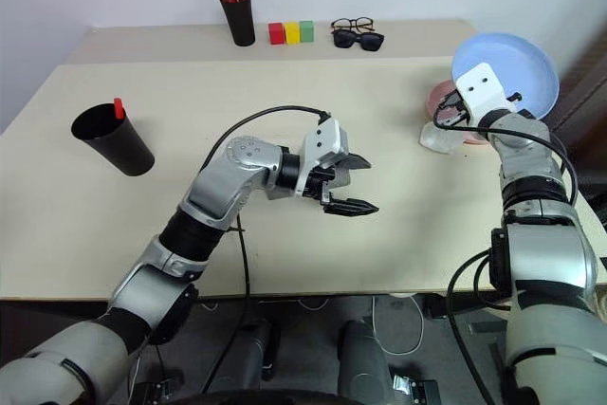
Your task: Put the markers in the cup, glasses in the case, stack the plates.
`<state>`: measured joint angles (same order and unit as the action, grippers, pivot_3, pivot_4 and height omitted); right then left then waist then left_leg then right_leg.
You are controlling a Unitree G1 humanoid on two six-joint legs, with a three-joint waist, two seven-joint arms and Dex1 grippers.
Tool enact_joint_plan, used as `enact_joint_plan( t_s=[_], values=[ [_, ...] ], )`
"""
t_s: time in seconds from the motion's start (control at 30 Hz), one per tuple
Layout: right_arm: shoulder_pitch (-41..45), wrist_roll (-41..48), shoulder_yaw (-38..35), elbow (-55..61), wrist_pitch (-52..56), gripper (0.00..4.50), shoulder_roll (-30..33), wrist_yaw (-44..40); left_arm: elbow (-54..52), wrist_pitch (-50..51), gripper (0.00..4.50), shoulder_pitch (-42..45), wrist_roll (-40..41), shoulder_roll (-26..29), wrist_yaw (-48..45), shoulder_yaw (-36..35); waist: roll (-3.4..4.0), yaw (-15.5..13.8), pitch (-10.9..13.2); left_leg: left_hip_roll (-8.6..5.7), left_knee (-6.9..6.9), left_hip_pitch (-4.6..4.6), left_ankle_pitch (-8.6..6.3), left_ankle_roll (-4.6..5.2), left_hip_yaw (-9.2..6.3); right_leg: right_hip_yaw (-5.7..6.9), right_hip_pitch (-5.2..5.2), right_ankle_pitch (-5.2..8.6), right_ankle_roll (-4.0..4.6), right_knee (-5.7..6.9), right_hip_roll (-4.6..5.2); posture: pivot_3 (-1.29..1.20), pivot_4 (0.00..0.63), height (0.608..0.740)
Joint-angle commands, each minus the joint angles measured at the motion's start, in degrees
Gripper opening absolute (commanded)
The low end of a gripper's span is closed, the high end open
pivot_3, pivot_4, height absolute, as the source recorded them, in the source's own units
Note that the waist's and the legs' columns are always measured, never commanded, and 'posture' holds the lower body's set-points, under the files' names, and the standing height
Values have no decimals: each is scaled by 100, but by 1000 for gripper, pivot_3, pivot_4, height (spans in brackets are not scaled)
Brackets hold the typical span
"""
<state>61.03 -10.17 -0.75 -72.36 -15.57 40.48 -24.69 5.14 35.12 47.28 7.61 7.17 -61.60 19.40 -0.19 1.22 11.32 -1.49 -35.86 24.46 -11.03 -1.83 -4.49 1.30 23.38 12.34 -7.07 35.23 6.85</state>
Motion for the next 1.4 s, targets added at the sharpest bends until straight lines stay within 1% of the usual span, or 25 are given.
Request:
enact_joint_plan(
  t_s=[0.03, 0.13, 0.2, 0.33, 0.53, 0.63, 0.83, 0.93, 0.97, 1.0, 1.07, 1.1, 1.27, 1.3, 1.33, 1.4],
  values=[
    [293, -65, -6, -221, -108, 1909, -78, 171, -538, 273, 4500, -106, 172, 95, 242, -72, 0, -4, 0, 0, 0, 0, 0, 0, 1, -1, 0, 0, 0, 0, 0, 0, 150, 740],
    [348, -84, -20, -254, -172, 3422, -153, 320, -773, 457, 4500, -224, 259, 215, 426, -121, 0, -8, 0, -1, -1, 0, 0, 0, 3, -5, 0, 0, 0, 0, 0, 0, 150, 740],
    [357, 105, -185, -232, -163, 3422, -184, 191, -843, 520, 4500, -272, 316, 268, 512, -126, 1, -5, 0, -1, -1, 0, 0, 0, 4, -6, 0, 0, 0, 0, 0, 0, 150, 740],
    [198, 722, -665, -115, 80, 3422, -334, -515, -905, 579, 4500, -329, 442, 365, 641, -122, 1, 0, 0, -1, -1, -4, 0, 0, 4, -7, -3, 0, 0, 0, -1, 0, 150, 740],
    [-533, 1072, -857, 58, 391, 3422, -530, -1112, -801, 531, 4500, -280, 546, 417, 771, -135, 0, -5, 0, -1, -2, -6, 0, 0, 5, -7, -6, -1, -1, 0, -3, 0, 150, 740],
    [-841, 1140, -899, 126, 507, 3422, -609, -1085, -792, 522, 4500, -265, 579, 451, 802, -133, 1, -5, 0, -1, -3, -6, 0, 0, 5, -7, -9, 0, -1, -2, -2, 0, 150, 740],
    [-1114, 1091, -873, 69, 611, 3422, -672, -742, -799, 508, 4500, -254, 644, 535, 879, -119, 5, 3, -1, -1, -3, -16, 0, 0, 14, -18, -11, 0, 1, 1, -3, 0, 150, 740],
    [-1131, 1032, -850, -3, 650, 2594, -683, -453, -807, 520, 4500, -242, 644, 578, 912, -135, 5, 0, -1, -1, -4, -17, 0, 0, 17, -22, -12, 0, 1, 1, -3, 0, 150, 740],
    [-1129, 1033, -851, -14, 665, 2033, -689, -420, -813, 527, 4500, -241, 646, 592, 924, -141, 5, -6, -1, -1, -4, -17, 0, 0, 18, -23, -12, 0, 1, 1, -3, 0, 150, 740],
    [-1126, 1030, -849, -18, 668, 1633, -697, -391, -817, 531, 4500, -242, 652, 604, 933, -144, 5, -12, -1, -1, -5, -17, 0, 0, 18, -24, -13, 0, 1, 1, -3, 0, 150, 740],
    [-1122, 1033, -863, -18, 681, 456, -717, -327, -822, 537, 4500, -247, 664, 625, 955, -143, 4, -15, -1, -2, -6, -17, 0, 0, 19, -26, -14, 0, 2, -1, -3, 0, 150, 740],
    [-1117, 1040, -871, -15, 687, 62, -731, -313, -826, 540, 4500, -252, 670, 633, 962, -142, 4, -15, -2, -2, -6, -17, 0, 0, 20, -28, -14, 0, 2, -1, -3, 0, 150, 740],
    [-1079, 1085, -892, 99, 613, 62, -753, -311, -878, 566, 4500, -294, 686, 642, 994, -132, 4, -7, -2, -2, -7, -18, 0, 0, 22, -32, -15, 1, 2, -1, -3, 0, 150, 740],
    [-1059, 1160, -939, 176, 556, 62, -761, -420, -880, 567, 4500, -297, 691, 634, 1004, -135, 4, -6, -2, -2, -7, -19, 0, 0, 23, -33, -15, 1, 2, -1, -4, 0, 150, 740],
    [-1031, 1305, -1035, 262, 540, 62, -786, -609, -882, 566, 4500, -301, 697, 623, 1015, -139, 3, -4, -2, -2, -7, -19, 0, 0, 24, -33, -15, 1, 2, -1, -4, 0, 150, 740],
    [-968, 1828, -1311, 617, 654, 62, -894, -1394, -881, 565, 4500, -308, 710, 600, 1031, -136, 3, 3, -1, -2, -6, -19, 0, 0, 24, -34, -15, 0, 2, -1, -4, 0, 150, 740]
  ],
)
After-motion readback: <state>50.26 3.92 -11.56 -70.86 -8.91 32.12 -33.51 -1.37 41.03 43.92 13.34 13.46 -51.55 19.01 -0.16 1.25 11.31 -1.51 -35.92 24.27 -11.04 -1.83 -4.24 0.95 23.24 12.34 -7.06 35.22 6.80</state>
